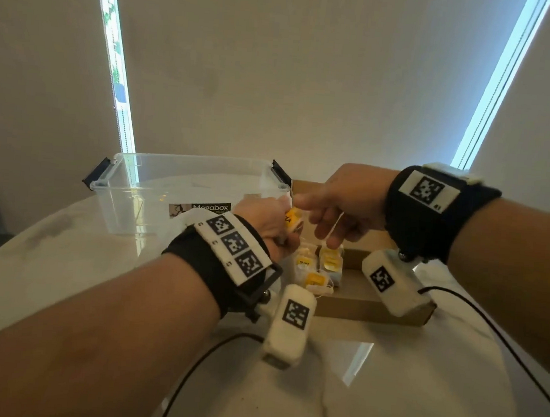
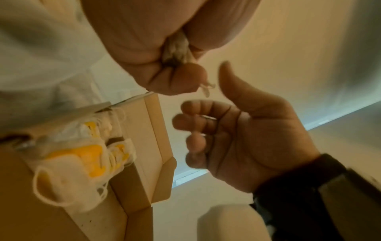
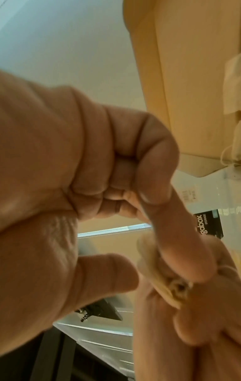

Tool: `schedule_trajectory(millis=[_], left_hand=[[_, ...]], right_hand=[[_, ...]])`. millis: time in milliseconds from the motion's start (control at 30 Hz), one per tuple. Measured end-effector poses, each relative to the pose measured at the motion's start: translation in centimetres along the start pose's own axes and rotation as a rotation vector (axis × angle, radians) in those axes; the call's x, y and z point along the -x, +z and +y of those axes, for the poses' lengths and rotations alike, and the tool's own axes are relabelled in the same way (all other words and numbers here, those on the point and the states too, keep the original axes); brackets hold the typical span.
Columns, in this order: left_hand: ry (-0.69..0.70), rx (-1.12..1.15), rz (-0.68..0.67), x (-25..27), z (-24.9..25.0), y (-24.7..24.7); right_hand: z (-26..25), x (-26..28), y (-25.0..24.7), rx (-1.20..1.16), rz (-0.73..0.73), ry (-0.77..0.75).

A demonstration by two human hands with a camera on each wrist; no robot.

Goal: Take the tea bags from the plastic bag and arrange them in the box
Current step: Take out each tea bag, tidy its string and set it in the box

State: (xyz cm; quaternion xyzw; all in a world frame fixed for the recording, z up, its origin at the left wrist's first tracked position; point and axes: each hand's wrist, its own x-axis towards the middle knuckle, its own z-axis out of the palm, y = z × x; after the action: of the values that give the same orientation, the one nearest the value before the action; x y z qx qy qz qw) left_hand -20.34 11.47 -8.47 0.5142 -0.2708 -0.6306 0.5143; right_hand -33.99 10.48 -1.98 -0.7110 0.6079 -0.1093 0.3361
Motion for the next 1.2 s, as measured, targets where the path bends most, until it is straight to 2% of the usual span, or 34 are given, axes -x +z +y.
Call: schedule_trajectory(millis=[133, 333, 600, 800, 1067, 1200], left_hand=[[0.023, 0.088, -0.02, 0.6, -0.3, 1.1], [0.006, 0.18, -0.173, 1.1, -0.4, 1.5], [0.0, 0.224, -0.154, -0.2, -1.1, 1.9], [0.067, 0.279, -0.104, -1.7, -1.2, 3.2], [0.039, 0.343, -0.165, -2.6, -1.6, 3.1], [0.042, 0.271, -0.204, -1.9, -2.0, 3.0]], right_hand=[[0.5, 0.1, 0.5, -0.042, 0.054, -0.11], [1.5, -0.6, -0.5, -0.039, 0.139, -0.131], [2.7, -1.3, -1.1, 0.04, 0.218, -0.205], [3.0, -2.4, -1.4, 0.004, 0.279, -0.203], [3.4, -2.2, -2.3, 0.022, 0.344, -0.185], [4.1, -0.8, -2.5, -0.002, 0.343, -0.206]])
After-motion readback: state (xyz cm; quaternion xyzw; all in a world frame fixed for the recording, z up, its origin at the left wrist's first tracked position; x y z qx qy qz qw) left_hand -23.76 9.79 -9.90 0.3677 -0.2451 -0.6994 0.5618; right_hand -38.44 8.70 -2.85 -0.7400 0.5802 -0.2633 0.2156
